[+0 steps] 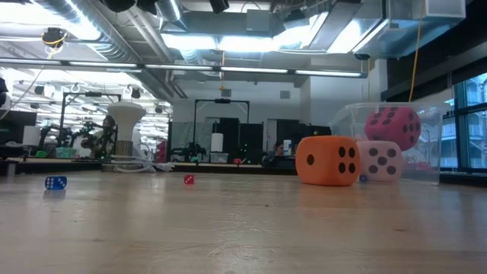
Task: Pick & Place Dice
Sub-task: Put the small orange die into the container
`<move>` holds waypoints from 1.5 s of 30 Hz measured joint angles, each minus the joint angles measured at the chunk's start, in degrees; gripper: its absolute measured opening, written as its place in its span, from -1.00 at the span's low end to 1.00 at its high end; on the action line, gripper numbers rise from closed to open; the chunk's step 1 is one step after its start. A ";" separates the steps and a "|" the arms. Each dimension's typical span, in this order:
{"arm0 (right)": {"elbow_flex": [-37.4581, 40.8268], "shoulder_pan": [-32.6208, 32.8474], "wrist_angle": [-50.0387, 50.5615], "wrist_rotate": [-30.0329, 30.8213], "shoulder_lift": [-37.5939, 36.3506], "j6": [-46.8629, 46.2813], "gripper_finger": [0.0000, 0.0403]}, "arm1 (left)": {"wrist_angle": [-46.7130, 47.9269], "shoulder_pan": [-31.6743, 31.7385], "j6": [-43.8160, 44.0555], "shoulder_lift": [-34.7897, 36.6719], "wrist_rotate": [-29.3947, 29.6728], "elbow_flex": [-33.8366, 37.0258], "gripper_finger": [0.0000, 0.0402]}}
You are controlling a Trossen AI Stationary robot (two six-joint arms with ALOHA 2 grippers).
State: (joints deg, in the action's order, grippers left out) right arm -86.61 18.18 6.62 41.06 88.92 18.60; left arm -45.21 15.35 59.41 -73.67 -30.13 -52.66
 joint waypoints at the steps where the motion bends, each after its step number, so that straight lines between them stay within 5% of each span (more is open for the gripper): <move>1: 0.00 0.02 0.00 0.01 0.00 0.02 -0.01 | -0.02 -0.06 0.45 0.00 0.00 0.00 -0.95; 38: 0.00 0.04 1.30 -1.23 -0.09 1.84 -0.78 | -0.02 -0.28 6.00 0.02 -1.92 0.00 -0.91; 45: 0.00 0.26 1.31 -0.98 -0.09 1.99 -0.78 | 0.00 -0.28 6.00 0.02 -1.48 0.00 -0.85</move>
State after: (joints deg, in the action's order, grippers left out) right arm -86.61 18.44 7.92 40.07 88.84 20.59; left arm -45.21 15.07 65.41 -73.65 -31.60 -52.66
